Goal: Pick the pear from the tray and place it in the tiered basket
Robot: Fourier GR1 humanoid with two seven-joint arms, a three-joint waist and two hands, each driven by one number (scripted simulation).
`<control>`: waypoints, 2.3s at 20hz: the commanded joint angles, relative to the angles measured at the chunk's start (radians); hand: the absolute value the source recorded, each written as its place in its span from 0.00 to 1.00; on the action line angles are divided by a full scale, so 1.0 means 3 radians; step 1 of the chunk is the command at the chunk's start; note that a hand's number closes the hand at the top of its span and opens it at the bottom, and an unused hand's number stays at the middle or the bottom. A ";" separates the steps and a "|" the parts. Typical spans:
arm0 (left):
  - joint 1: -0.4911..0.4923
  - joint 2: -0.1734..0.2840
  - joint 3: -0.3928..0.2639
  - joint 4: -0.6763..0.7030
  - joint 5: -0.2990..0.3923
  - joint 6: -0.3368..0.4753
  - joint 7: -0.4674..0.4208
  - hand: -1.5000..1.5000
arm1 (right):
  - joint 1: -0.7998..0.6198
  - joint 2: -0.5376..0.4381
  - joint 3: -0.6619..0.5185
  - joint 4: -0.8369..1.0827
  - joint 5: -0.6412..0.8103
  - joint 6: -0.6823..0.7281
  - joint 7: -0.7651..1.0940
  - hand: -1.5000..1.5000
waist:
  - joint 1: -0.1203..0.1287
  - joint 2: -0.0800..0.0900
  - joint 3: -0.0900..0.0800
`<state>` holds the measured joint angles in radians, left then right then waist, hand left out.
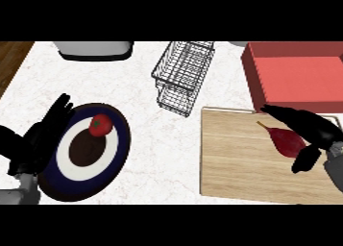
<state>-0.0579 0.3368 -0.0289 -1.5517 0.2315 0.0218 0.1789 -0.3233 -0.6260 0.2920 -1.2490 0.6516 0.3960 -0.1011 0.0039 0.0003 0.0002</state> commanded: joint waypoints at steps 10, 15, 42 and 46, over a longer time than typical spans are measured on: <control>0.0018 -0.0097 0.0114 -0.0083 -0.0089 -0.0119 0.0063 0.50 | -0.0127 0.0084 0.0228 0.0679 0.0723 -0.0037 -0.0682 1.00 | 0.0017 0.0007 0.0001; 0.0003 -0.0153 0.0187 0.0071 -0.0172 -0.0157 -0.0072 0.50 | 0.0110 0.0251 0.0227 0.0297 0.0911 -0.0265 -0.0598 1.00 | -0.0013 0.0000 -0.0001; 0.0035 -0.0285 0.0106 -0.0094 -0.0274 -0.0085 0.0104 0.50 | -0.0170 0.0440 -0.1443 -0.1381 -0.0464 -0.1088 0.0746 1.00 | -0.0030 -0.0014 -0.0004; -0.0162 -0.0095 0.0334 0.0036 -0.0091 -0.0285 0.0145 0.50 | -0.0503 0.0583 -0.1106 -0.1770 -0.0359 -0.0790 0.1443 1.00 | -0.0018 -0.0014 -0.0007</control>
<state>-0.0598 0.2743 0.0330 -1.5574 0.1706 -0.0277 0.1994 -0.3874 -0.4665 -0.0995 -1.6646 0.5466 0.0598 0.1584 -0.0062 -0.0041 -0.0010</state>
